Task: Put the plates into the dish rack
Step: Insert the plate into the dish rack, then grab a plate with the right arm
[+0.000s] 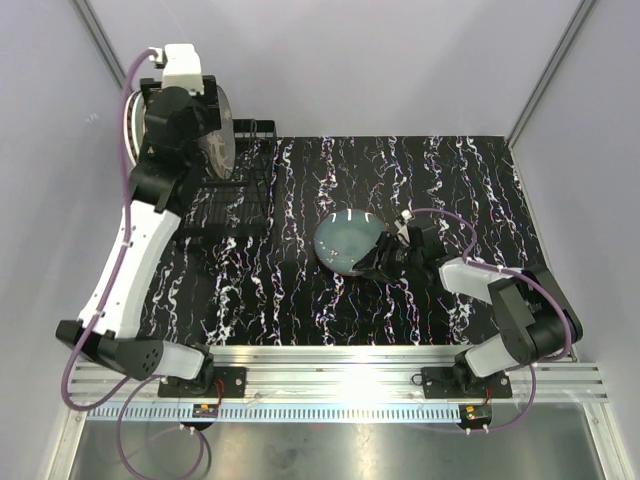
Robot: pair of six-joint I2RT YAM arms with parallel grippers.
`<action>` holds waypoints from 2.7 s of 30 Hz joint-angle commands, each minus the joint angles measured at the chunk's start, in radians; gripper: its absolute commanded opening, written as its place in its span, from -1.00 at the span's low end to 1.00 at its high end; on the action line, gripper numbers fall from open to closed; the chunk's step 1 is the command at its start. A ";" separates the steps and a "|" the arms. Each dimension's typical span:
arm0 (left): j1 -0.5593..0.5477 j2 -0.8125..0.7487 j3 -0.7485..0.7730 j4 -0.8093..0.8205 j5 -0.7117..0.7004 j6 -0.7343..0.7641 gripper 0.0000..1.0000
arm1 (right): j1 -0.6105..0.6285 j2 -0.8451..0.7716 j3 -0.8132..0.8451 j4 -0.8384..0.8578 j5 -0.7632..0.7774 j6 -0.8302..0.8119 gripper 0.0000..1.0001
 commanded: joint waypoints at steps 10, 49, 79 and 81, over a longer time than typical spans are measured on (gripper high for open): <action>0.001 -0.221 -0.048 -0.027 0.043 -0.064 0.76 | -0.045 -0.119 -0.054 -0.044 0.063 0.001 0.13; 0.032 -0.753 -0.909 0.097 0.227 -0.337 0.98 | -0.130 0.330 -0.217 0.762 0.221 0.286 0.22; 0.003 -0.718 -0.908 0.085 0.305 -0.384 0.98 | -0.129 0.192 -0.137 0.629 0.120 0.268 -1.00; -0.002 -0.704 -0.908 0.085 0.328 -0.387 0.98 | -0.129 0.166 -0.143 0.627 0.111 0.279 -1.00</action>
